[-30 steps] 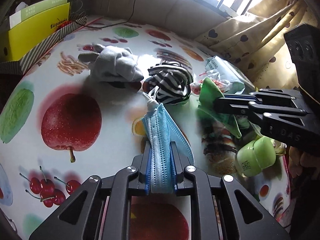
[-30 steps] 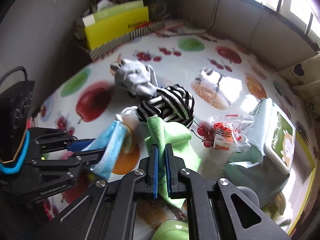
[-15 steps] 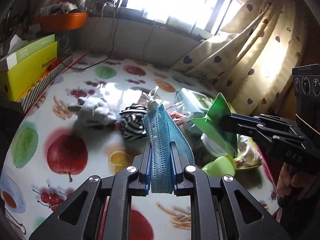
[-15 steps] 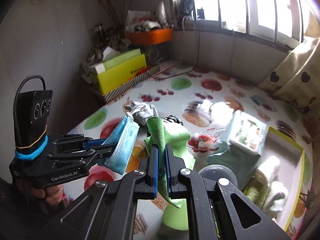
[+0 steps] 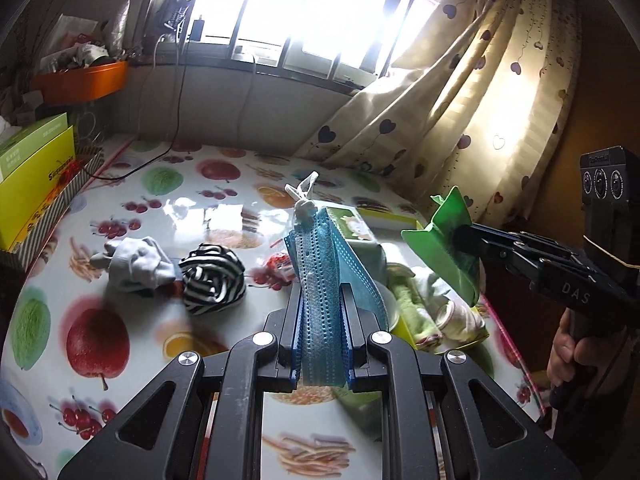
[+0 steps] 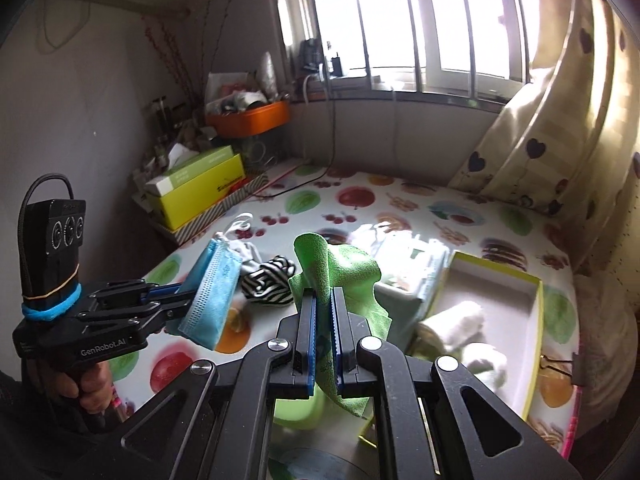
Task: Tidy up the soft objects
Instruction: 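Carry the green cloth and blue mask over the yellow-rimmed box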
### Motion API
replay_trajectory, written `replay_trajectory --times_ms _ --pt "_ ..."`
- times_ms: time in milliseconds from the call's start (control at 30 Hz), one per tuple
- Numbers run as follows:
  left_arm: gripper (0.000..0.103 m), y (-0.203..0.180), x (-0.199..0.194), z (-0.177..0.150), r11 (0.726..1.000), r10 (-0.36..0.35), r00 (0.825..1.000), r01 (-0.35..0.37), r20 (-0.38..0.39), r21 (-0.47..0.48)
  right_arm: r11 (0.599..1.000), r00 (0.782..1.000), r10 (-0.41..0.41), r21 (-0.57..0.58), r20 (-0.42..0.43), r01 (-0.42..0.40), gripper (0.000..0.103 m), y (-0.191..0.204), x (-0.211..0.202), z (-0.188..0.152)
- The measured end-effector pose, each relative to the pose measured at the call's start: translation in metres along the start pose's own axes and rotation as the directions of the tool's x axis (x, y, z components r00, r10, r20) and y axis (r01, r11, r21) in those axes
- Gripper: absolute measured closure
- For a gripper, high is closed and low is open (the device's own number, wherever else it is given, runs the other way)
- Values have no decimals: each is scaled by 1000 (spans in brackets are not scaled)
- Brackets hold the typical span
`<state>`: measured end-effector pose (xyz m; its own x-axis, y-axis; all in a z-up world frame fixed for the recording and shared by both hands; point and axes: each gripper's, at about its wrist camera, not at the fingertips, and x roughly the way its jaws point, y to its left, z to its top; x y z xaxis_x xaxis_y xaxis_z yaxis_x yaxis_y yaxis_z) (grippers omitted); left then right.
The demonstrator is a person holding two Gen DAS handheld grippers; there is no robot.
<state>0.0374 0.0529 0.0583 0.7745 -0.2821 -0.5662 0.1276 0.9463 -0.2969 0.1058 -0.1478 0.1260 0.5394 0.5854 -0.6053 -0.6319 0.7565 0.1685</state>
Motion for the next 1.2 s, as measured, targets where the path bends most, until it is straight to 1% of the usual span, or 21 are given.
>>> replay_trajectory --times_ms 300,700,900,1200 --pt "87 -18 10 7 999 -27 1000 28 -8 31 997 998 -60 60 35 58 97 -34 -19 -4" --pt "87 -38 24 11 996 -52 998 54 -34 71 990 996 -83 119 25 80 97 -64 -19 -15" --pt "87 -56 38 15 992 -76 995 81 -56 97 983 995 -98 158 16 94 97 -89 -13 -20" --pt "87 -91 70 17 982 -108 988 123 -111 143 964 993 -110 241 -34 115 97 -141 14 -32"
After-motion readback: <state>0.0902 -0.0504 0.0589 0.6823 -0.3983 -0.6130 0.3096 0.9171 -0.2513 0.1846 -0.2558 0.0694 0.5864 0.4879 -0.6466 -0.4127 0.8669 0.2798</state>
